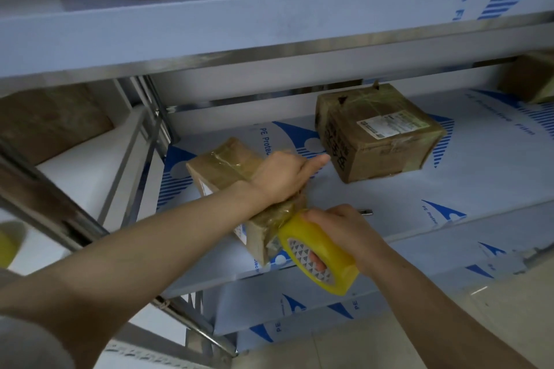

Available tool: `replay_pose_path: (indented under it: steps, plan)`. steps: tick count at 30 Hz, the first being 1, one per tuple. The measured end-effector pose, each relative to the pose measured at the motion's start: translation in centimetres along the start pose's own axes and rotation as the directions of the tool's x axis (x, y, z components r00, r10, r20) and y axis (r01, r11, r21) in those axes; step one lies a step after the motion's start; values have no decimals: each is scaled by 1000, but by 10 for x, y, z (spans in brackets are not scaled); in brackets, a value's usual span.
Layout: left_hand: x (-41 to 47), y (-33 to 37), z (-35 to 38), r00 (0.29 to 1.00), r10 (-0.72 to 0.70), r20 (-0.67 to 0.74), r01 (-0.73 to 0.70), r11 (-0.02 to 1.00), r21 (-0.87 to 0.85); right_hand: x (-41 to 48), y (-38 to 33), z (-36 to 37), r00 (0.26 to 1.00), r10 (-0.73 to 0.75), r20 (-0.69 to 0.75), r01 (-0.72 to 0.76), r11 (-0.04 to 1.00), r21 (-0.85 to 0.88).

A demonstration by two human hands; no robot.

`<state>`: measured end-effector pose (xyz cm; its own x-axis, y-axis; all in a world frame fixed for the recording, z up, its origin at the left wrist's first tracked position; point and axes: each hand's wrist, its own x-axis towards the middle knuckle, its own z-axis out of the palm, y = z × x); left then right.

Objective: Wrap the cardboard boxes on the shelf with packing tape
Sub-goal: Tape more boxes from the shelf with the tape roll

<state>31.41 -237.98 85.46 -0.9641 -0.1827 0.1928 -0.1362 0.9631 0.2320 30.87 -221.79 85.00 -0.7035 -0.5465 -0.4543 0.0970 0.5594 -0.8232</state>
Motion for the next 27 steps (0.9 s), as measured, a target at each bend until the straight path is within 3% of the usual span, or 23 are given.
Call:
replay_pose_path:
  steps: [3, 5, 7, 9, 14, 15, 17, 19, 21, 22, 24, 26, 27]
  plan:
    - [5, -42, -22, 983, -150, -102, 171, 954, 246, -1, 1, 0, 1000, 2, -14, -2, 1000, -8]
    - [3, -78, -31, 919, -372, -128, 392, 843, 368, 0, 0, 0, 1000, -9, -27, 8, 1000, -16]
    - [1, -101, -28, 842, -538, -41, 526, 802, 283, 0, -1, 1, 1000, -12, -22, 11, 1000, -21]
    - [3, -105, -23, 832, -554, 34, 539, 821, 189, 1, -3, 1, 1000, -7, -28, 7, 1000, -24]
    - [5, -99, -28, 786, -618, 22, 612, 783, 116, -2, -5, 1, 999, 7, -32, -7, 1000, -18]
    - [3, -93, -27, 796, -605, -23, 602, 787, 138, -2, -4, 2, 999, 10, -30, -11, 1000, -18]
    - [2, -65, -20, 908, -409, -93, 419, 888, 191, -2, -4, 3, 999, 14, -29, -14, 1000, -10]
    - [0, -30, -8, 985, -173, -16, 174, 980, 97, -1, -4, 3, 1000, 17, -23, -17, 1000, 4]
    - [-4, -4, 3, 997, -11, 78, -2, 986, 164, 1, -5, 3, 1000, 22, -17, -22, 1000, 23]
    - [-4, -2, 7, 995, 0, 98, -21, 976, 216, 0, -5, 3, 1000, 26, -13, -26, 999, 32]
    - [-4, -3, 5, 996, 4, 94, -19, 988, 156, 0, -4, 2, 1000, 31, -2, -31, 999, 41]
    - [-8, -6, -12, 984, -54, 170, 69, 994, -83, -2, -4, 1, 999, 42, 23, -43, 998, 44]
    - [-10, -7, -25, 952, -81, 296, 143, 970, -195, -3, -3, 0, 998, 48, 37, -50, 997, 59]
